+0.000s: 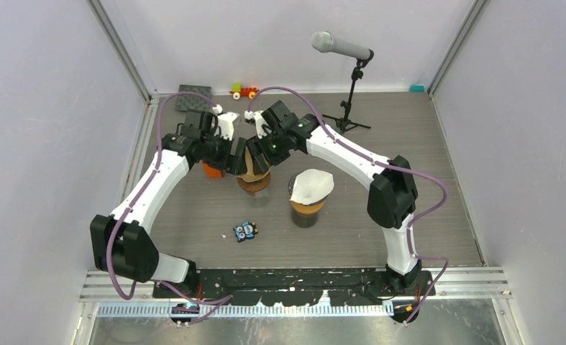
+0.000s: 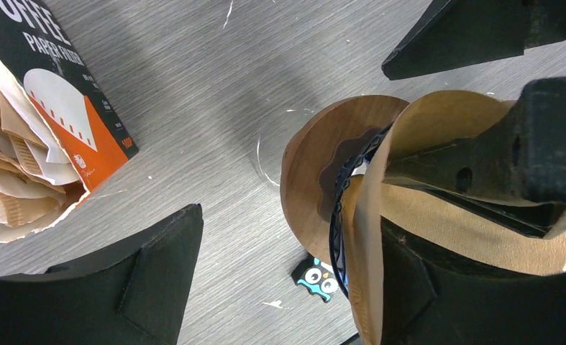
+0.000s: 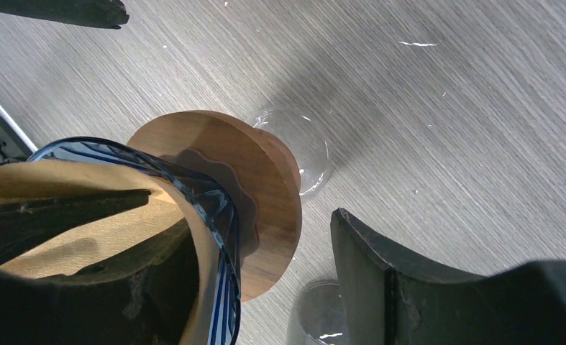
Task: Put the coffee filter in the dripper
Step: Place the coffee filter in the coffee dripper.
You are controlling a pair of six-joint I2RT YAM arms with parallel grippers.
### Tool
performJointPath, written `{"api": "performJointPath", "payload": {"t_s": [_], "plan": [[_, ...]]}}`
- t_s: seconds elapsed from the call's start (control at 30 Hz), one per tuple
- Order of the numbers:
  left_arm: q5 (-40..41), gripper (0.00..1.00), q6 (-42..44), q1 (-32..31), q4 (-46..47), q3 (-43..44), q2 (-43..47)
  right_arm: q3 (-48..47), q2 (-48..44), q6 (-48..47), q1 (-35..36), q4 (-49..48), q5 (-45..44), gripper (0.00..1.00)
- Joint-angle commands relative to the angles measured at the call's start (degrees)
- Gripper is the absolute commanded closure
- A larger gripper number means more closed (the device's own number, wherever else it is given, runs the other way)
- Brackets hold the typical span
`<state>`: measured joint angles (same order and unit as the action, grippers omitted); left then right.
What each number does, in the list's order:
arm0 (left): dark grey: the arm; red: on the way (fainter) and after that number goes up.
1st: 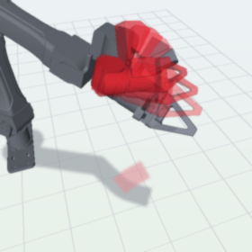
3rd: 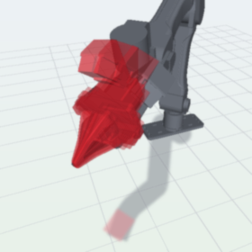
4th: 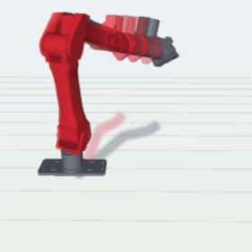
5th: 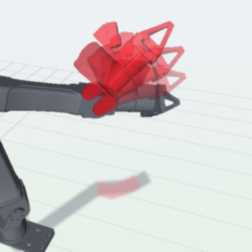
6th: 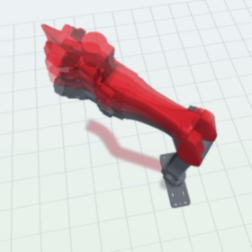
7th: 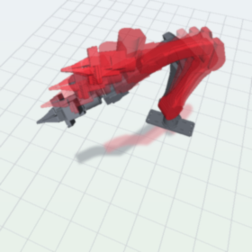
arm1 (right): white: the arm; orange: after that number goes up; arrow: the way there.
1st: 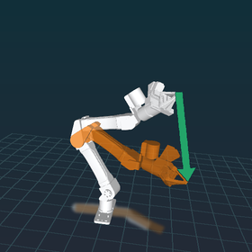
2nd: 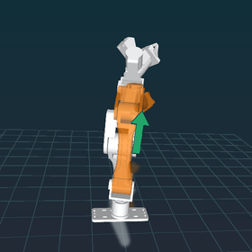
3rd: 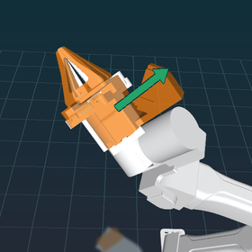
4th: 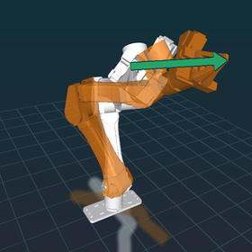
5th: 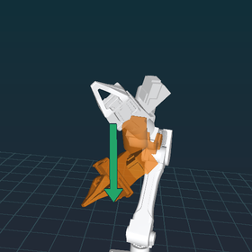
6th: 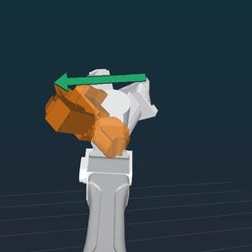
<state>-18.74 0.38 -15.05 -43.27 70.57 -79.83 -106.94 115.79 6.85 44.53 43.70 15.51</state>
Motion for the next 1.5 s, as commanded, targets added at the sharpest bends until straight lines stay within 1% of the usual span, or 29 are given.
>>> {"api": "performJointPath", "payload": {"t_s": [0.0,0.3,0.6,0.77,1.47], "plan": [[0.4,0.22,1.2,0.0,0.9,-1.0,0.3,0.9,-2.2,-1.5,0.4,-0.5,-2.3,0.36],[0.7,0.21,2.1,0.0,-0.7,1.2,0.2,-1.9,-3.5,-1.8,0.5,0.6,-1.3,0.35],[0.5,0.19,2.2,0.0,-2.3,4.3,0.0,-6.5,-4.4,-1.4,0.2,3.3,2.0,0.34],[-0.5,0.18,1.7,0.0,-2.8,6.1,-0.5,-6.8,-4.5,-0.8,0.2,3.6,3.5,0.34],[-2.7,0.16,2.0,0.0,-5.7,9.7,0.1,-10.4,-6.0,-1.1,-0.3,5.9,4.3,0.34]]}}
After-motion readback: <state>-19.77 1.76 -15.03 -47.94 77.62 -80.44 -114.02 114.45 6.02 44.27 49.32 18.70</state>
